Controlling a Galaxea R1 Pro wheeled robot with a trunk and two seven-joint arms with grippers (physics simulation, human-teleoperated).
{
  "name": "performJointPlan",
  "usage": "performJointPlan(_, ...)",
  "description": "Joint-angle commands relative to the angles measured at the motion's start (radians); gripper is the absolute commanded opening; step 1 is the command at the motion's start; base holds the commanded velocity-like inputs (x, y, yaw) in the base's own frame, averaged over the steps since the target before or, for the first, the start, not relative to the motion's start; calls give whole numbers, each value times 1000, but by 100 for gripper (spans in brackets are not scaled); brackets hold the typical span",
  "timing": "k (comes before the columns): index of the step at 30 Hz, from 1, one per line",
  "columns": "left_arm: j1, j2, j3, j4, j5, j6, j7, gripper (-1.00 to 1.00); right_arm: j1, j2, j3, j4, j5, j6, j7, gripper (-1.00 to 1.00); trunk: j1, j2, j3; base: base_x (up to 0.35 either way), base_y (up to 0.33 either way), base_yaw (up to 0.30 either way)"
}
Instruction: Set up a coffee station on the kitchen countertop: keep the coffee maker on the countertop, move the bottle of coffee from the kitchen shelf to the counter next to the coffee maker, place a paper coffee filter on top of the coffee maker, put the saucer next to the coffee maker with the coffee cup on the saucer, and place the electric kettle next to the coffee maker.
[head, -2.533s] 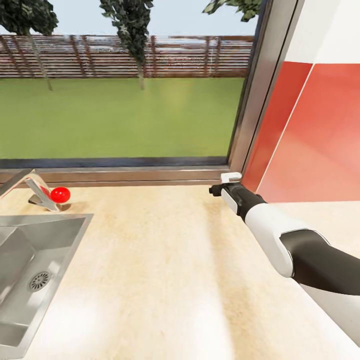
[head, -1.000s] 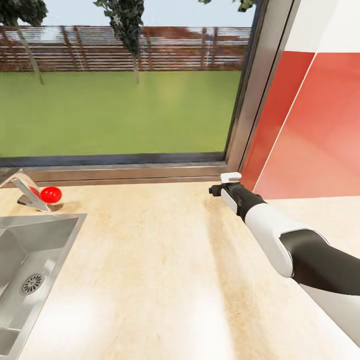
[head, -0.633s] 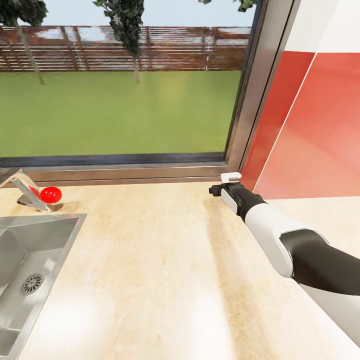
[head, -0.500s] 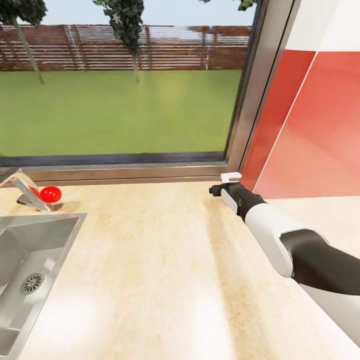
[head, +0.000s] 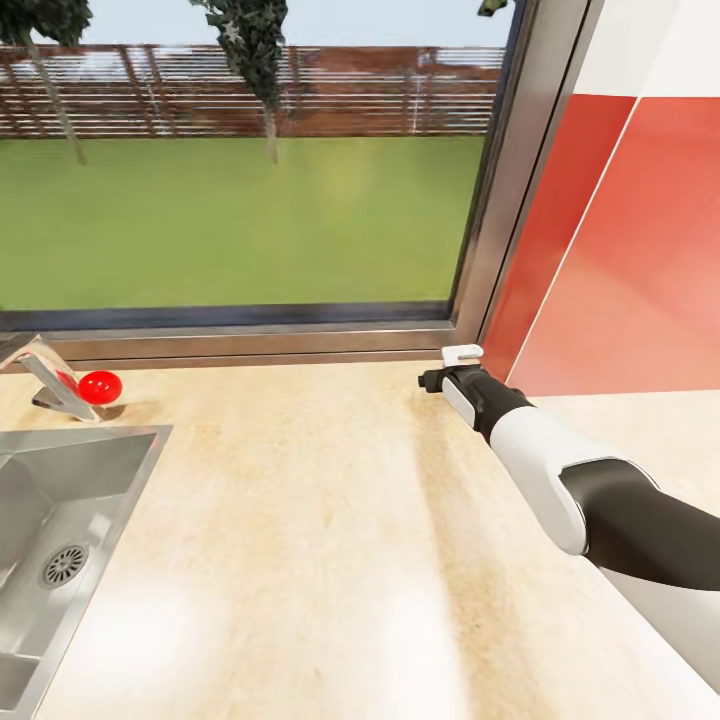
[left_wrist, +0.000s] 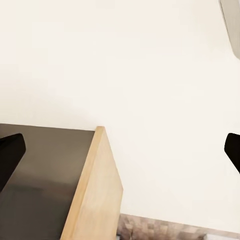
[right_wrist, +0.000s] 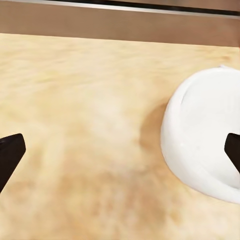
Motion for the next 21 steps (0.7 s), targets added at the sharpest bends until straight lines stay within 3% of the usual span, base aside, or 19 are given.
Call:
performJointPlan(1, 1, 0, 8, -1, -10, -2, 2, 100, -1, 0, 8, -1, -9, 5, -6, 100, 1, -2, -1, 0, 0, 0)
performJointPlan(21, 1, 0, 8, -1, -11, -5, 2, 100, -1, 0, 7, -1, -9, 5, -6, 100, 1, -2, -9, 0, 0, 0)
